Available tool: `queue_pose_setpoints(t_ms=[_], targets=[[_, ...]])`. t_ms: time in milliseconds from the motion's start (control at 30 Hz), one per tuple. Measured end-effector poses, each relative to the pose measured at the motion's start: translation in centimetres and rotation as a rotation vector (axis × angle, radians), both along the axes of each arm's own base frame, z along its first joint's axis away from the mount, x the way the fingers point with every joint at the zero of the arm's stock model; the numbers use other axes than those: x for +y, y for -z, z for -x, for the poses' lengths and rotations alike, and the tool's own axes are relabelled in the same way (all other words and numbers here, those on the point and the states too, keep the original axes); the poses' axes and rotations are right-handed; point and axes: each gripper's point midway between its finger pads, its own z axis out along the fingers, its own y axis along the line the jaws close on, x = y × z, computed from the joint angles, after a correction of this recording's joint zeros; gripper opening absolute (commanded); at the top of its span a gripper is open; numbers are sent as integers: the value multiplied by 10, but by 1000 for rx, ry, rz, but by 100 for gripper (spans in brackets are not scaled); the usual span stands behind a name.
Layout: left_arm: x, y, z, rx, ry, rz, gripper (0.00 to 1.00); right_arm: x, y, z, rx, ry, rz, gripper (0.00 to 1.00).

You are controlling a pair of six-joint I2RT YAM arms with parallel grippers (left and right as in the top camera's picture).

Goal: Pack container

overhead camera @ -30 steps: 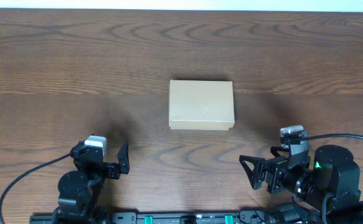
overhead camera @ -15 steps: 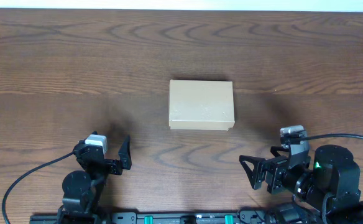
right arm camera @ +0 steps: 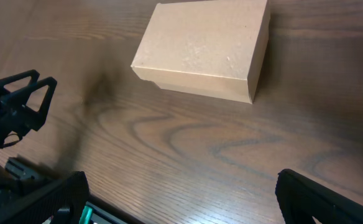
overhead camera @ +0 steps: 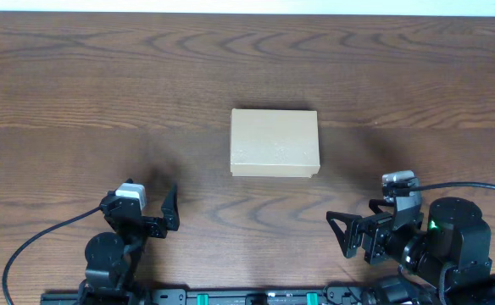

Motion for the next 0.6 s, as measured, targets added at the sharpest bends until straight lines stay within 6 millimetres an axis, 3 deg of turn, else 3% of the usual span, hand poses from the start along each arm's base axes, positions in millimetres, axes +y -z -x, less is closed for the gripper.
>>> queue_pose_setpoints(t_ms=[600], targets=[[0, 0, 0, 1, -1, 2, 95, -3, 2, 0, 1, 5, 19, 99]])
